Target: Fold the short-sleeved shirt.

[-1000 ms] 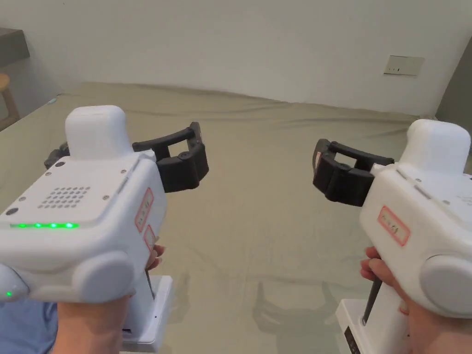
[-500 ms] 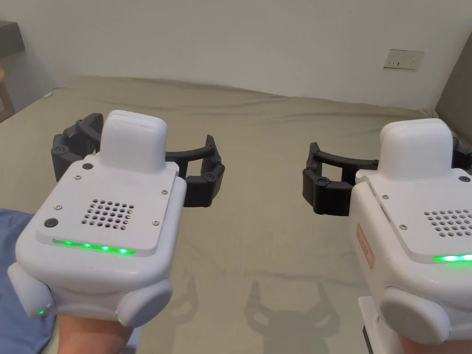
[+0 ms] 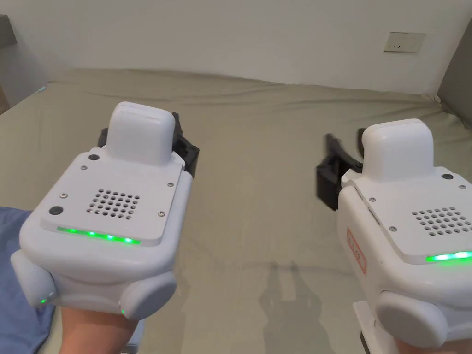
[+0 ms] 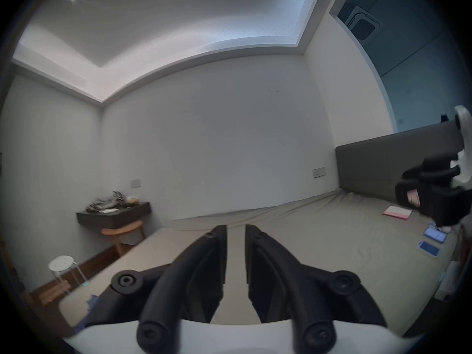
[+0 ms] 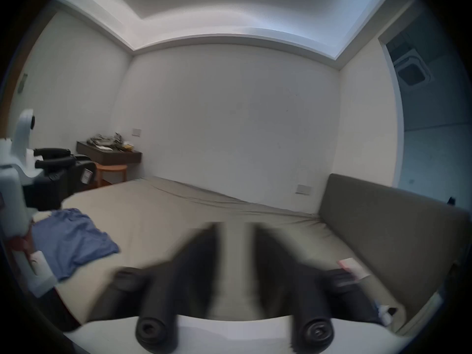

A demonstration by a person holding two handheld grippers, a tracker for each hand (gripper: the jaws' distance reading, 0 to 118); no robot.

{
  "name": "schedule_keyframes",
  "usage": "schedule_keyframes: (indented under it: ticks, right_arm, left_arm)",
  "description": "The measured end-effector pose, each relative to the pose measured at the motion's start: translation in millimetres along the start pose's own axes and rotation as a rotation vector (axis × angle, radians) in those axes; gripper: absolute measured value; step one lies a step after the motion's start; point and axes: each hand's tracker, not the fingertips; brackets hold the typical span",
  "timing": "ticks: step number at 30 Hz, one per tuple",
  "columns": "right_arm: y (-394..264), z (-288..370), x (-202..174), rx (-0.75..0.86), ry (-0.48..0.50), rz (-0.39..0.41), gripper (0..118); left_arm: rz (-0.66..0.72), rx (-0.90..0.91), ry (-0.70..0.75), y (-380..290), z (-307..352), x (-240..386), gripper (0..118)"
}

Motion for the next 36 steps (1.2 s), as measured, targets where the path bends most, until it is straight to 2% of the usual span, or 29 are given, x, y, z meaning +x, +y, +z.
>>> schedule_keyframes:
  ticks: [1, 2, 4, 6, 14, 21, 27, 32, 34, 36]
  right_arm:
    - [-1, -1, -1, 0.001, -0.051, 0.034, 1]
    - [-3, -1, -3, 0.028, -0.062, 0.044, 1]
    - [-3, -4, 1, -0.006, 0.003, 0.001, 1]
    - [-5, -9, 6, -0.014, 0.012, -0.037, 1]
    - [-7, -20, 15, -0.044, 0.011, -0.055, 1]
    - [-8, -25, 10, -0.069, 0.028, -0.057, 1]
    - [0, -30, -17, -0.041, 0.110, -0.062, 1]
    - [7, -35, -57, -0.013, 0.236, -0.080, 1]
    - [11, -36, -77, -0.007, 0.298, -0.059, 1]
    - [14, -35, -96, 0.006, 0.339, -0.041, 1]
  left_arm:
    - [0.055, -0.010, -0.067, 0, -1, -1, 8]
    - [0.089, -0.024, -0.100, 0, -3, -1, 0]
    - [0.066, -0.029, -0.066, -1, -7, 5, 0]
    - [0.026, -0.030, -0.033, -3, -9, 9, 0]
    - [0.071, -0.053, 0.006, -6, -19, -1, 0]
    - [0.050, -0.053, 0.040, -6, -17, -13, 0]
    - [0.009, -0.058, 0.125, -6, 2, -44, 0]
    - [-0.100, -0.090, 0.309, -13, 24, -87, 0]
    - [-0.169, -0.098, 0.376, -14, 37, -102, 0]
    - [-0.155, -0.109, 0.419, -14, 52, -118, 0]
